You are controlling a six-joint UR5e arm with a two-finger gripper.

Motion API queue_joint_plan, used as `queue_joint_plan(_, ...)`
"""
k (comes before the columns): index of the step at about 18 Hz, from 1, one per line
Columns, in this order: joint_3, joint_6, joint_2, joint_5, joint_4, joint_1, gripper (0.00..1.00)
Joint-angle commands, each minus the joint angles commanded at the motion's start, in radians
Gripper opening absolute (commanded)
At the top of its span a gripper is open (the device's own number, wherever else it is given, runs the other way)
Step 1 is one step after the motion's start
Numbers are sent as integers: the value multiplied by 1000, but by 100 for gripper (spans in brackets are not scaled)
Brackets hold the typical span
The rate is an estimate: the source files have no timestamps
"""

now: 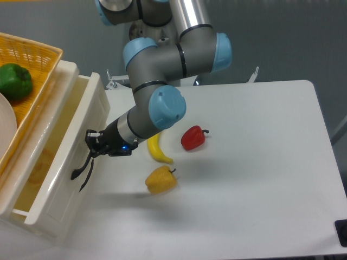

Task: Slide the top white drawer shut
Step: 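Push the drawer front with the gripper into the cabinet, then hold the gripper against the closed drawer front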

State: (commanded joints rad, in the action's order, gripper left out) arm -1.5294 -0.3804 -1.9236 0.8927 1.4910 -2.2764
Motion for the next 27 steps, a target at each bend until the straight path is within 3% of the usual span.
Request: queue_joint_plan(27, -2, 12, 6, 0, -25, 55, 0)
